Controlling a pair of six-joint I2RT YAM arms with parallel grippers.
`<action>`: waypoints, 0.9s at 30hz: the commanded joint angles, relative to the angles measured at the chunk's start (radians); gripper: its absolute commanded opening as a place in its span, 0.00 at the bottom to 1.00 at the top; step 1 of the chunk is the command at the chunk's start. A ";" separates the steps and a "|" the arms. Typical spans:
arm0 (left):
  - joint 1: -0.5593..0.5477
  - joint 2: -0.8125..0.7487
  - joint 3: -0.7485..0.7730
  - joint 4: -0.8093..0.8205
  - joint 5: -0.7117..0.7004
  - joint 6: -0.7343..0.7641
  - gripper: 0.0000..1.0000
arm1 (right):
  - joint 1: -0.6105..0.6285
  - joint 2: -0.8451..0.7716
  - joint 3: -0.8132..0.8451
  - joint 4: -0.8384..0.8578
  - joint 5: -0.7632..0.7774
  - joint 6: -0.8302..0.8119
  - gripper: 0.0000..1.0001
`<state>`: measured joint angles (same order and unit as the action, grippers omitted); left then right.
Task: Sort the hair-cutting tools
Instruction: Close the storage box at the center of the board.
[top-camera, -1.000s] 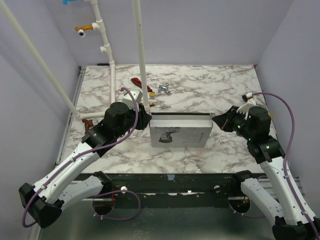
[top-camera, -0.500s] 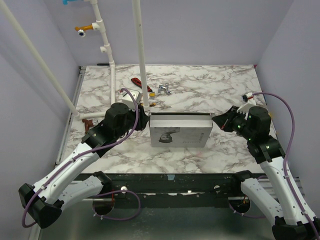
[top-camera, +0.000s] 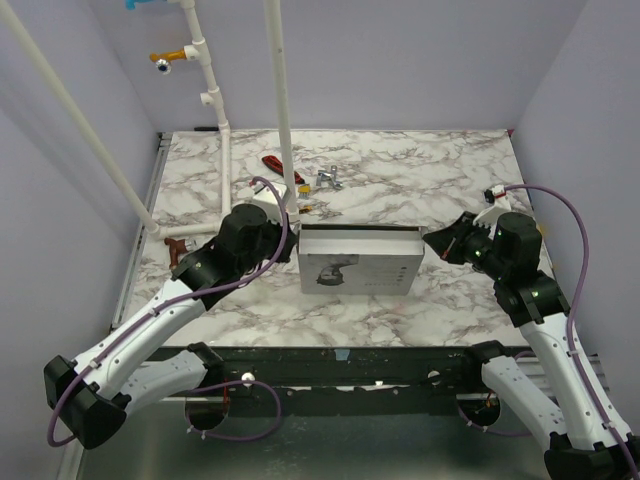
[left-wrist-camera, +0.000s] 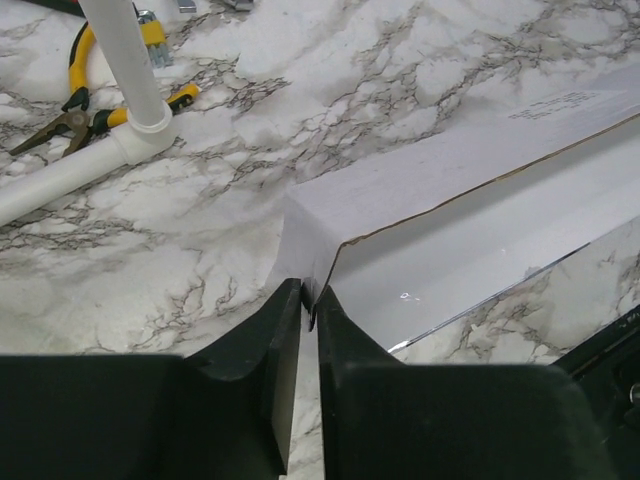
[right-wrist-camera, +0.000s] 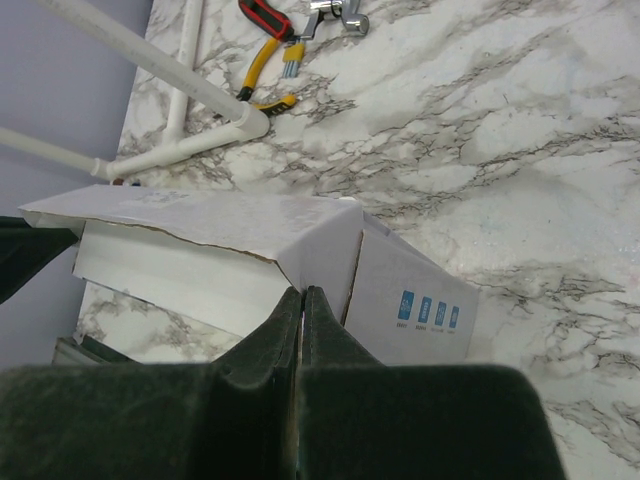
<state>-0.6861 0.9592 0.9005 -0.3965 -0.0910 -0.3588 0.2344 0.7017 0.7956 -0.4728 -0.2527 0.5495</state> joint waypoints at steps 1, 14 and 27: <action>-0.007 -0.011 0.023 0.007 0.034 0.005 0.07 | 0.001 -0.002 0.019 -0.007 -0.037 0.015 0.01; -0.008 0.009 0.129 -0.068 0.089 -0.019 0.00 | 0.002 0.002 0.002 -0.008 -0.032 -0.003 0.01; 0.000 0.155 0.314 -0.234 0.140 0.018 0.00 | 0.002 0.017 -0.010 -0.013 -0.019 -0.028 0.01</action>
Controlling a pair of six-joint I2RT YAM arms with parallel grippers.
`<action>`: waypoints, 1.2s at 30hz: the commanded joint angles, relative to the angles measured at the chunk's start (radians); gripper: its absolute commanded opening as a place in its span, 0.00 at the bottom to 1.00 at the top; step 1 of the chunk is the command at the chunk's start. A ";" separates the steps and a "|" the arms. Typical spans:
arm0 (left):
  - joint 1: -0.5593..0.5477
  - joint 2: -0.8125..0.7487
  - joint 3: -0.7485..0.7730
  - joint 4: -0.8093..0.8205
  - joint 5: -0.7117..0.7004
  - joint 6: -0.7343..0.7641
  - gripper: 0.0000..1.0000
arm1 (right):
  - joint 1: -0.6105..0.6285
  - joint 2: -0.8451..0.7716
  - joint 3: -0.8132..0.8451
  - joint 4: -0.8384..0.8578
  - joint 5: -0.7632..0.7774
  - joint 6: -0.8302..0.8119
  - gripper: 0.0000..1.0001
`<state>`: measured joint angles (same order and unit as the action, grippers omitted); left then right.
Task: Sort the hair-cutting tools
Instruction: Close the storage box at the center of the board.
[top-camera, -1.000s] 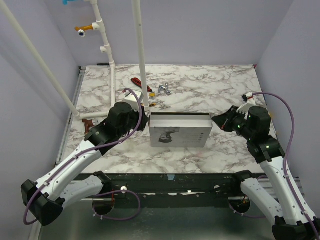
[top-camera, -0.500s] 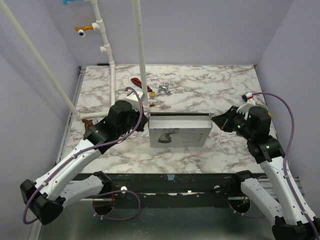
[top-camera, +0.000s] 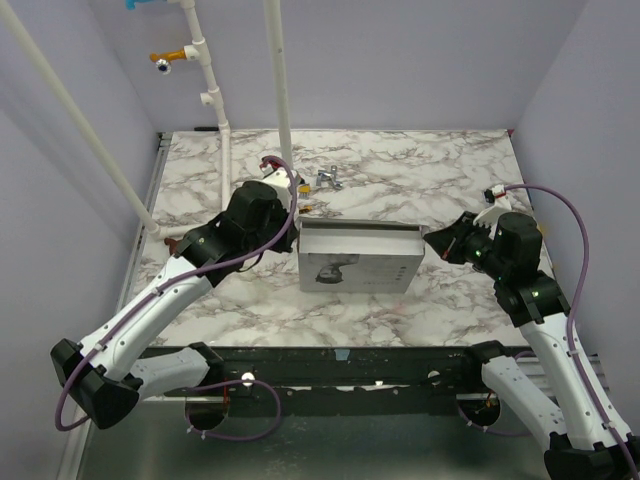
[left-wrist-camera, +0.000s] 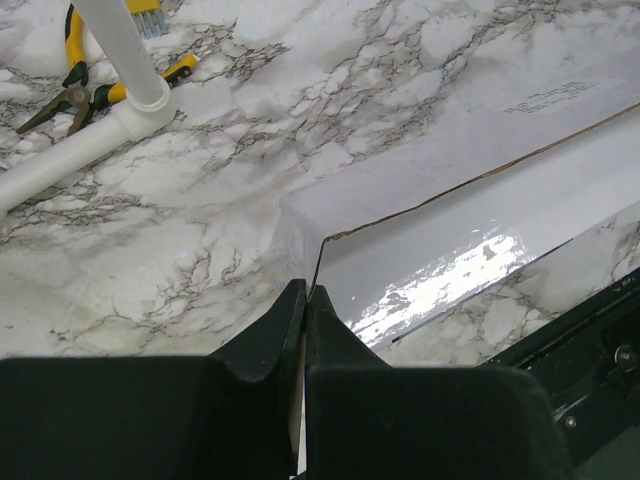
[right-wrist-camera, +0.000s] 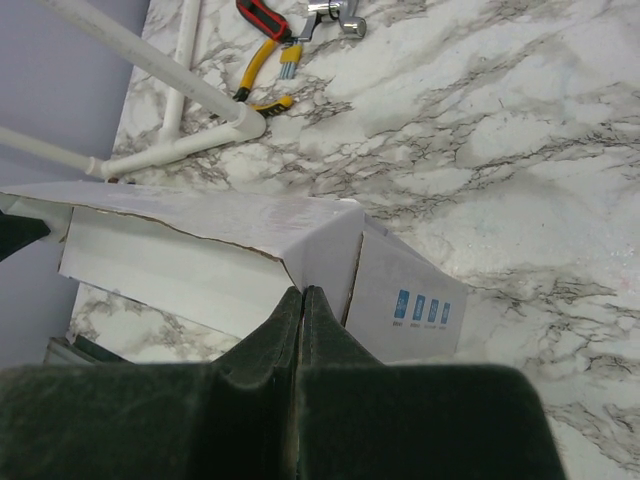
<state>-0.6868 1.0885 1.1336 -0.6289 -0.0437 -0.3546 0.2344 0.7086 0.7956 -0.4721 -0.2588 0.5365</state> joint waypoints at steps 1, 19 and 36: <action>0.002 0.034 0.089 -0.006 0.100 0.013 0.00 | 0.002 0.010 -0.011 -0.014 -0.013 -0.016 0.01; 0.070 0.089 0.162 -0.036 0.299 -0.004 0.00 | 0.002 0.015 -0.016 -0.017 -0.014 -0.032 0.01; 0.115 0.084 0.057 0.066 0.405 -0.086 0.00 | 0.002 0.016 -0.027 -0.011 -0.017 -0.031 0.01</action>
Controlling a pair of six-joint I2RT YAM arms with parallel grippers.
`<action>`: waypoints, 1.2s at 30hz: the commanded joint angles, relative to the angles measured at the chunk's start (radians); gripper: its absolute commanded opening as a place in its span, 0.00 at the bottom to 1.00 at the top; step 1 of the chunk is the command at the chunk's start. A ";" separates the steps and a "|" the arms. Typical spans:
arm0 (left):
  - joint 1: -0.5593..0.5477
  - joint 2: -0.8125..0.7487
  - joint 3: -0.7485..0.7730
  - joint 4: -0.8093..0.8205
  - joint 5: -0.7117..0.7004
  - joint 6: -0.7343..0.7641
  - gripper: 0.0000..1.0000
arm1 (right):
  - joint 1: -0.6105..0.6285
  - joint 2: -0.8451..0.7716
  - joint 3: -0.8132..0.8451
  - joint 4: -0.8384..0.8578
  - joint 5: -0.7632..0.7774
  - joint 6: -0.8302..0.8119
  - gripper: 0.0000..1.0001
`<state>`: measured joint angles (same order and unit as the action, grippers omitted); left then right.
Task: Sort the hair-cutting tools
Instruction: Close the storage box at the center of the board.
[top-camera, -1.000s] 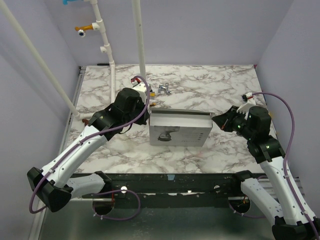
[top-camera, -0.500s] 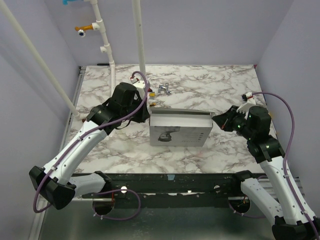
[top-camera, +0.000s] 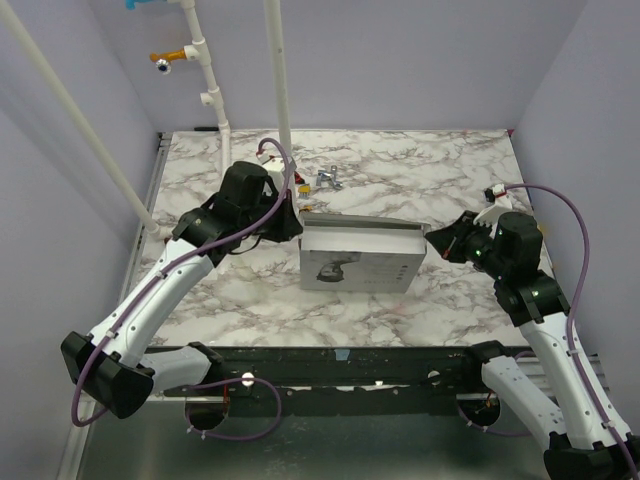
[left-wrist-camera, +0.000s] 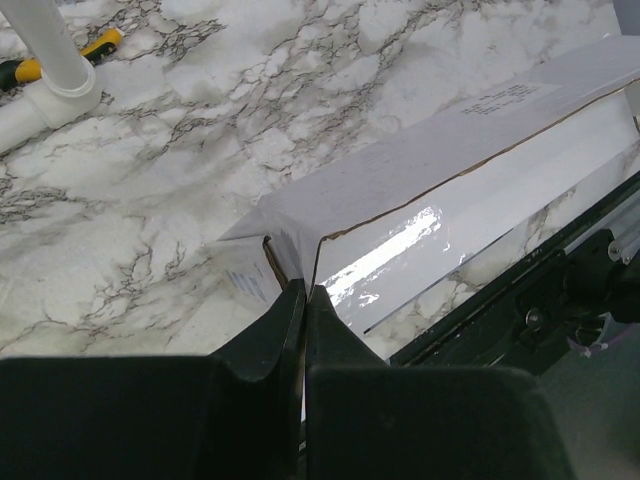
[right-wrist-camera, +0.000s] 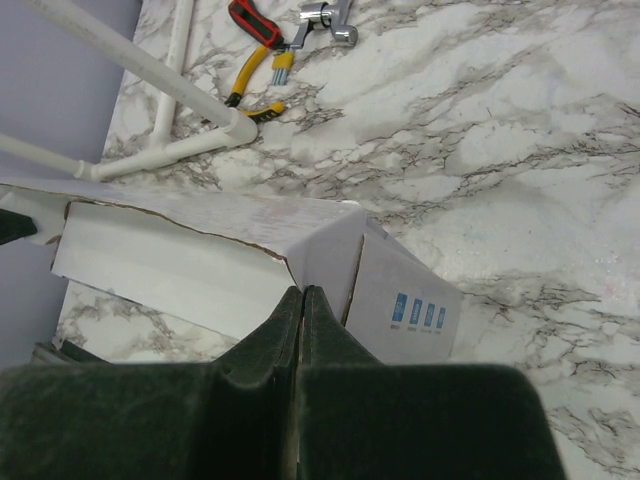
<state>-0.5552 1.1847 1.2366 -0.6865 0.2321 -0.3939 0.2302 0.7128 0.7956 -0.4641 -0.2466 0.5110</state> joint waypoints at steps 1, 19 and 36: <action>-0.016 -0.020 -0.068 0.138 0.125 -0.050 0.00 | 0.006 0.011 -0.027 -0.019 -0.030 -0.005 0.01; -0.086 -0.159 -0.250 0.243 -0.179 0.060 0.00 | 0.006 0.023 -0.018 -0.019 -0.028 -0.007 0.01; -0.222 -0.139 -0.304 0.328 -0.262 0.000 0.00 | 0.006 0.029 -0.040 0.008 -0.058 0.025 0.01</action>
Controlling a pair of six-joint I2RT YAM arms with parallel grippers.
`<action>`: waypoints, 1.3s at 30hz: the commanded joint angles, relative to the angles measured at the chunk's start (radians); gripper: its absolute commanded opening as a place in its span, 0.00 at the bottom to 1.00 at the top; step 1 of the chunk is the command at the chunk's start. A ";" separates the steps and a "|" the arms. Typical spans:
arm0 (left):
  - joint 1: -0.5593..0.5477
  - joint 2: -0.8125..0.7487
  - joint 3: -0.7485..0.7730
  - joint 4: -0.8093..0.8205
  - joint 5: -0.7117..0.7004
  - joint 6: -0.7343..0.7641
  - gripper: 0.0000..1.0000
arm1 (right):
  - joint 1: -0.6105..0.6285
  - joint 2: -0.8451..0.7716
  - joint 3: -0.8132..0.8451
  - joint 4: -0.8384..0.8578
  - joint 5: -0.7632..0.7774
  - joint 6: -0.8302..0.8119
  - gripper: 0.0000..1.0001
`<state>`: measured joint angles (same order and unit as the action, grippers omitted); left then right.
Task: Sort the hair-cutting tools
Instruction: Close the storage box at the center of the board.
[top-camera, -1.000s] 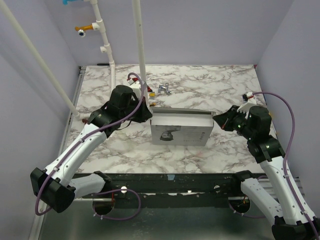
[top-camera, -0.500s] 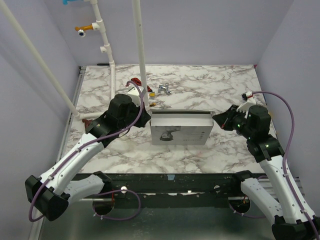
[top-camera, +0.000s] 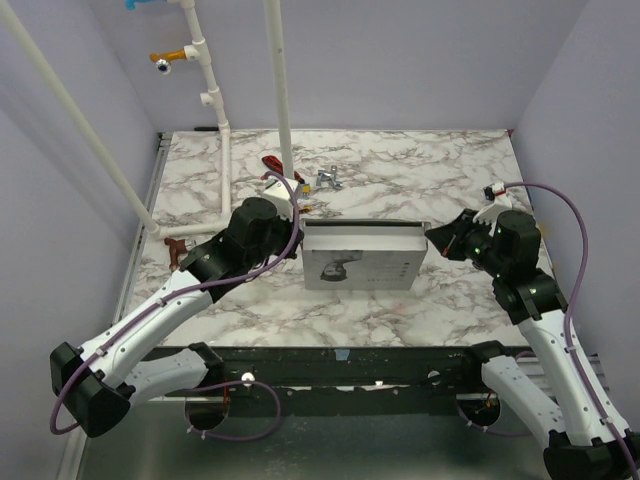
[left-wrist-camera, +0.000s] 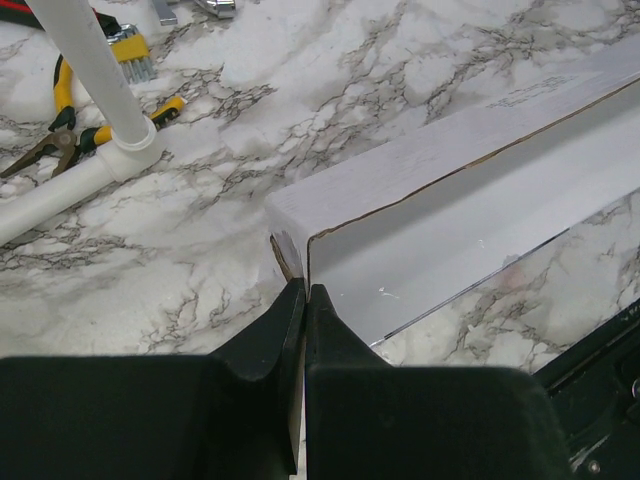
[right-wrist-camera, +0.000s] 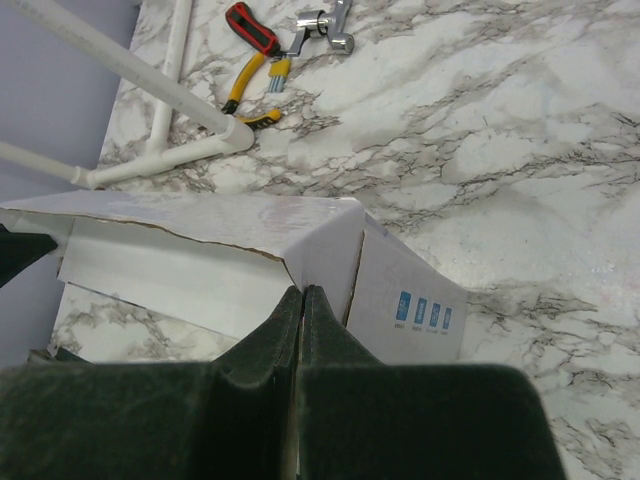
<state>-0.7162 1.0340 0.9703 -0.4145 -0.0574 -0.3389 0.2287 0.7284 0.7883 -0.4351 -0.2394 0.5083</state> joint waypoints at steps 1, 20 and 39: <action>-0.064 0.012 -0.038 0.059 0.027 -0.066 0.00 | 0.008 0.014 -0.034 -0.021 -0.069 0.029 0.01; -0.124 -0.066 -0.237 0.165 -0.056 -0.137 0.22 | 0.008 -0.033 -0.038 -0.085 -0.015 0.014 0.09; -0.123 -0.215 -0.195 0.061 -0.091 -0.107 0.60 | 0.007 -0.078 0.050 -0.195 0.038 0.019 0.59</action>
<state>-0.8352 0.8536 0.7616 -0.3096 -0.1528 -0.4568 0.2302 0.6716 0.7895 -0.5800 -0.2203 0.5308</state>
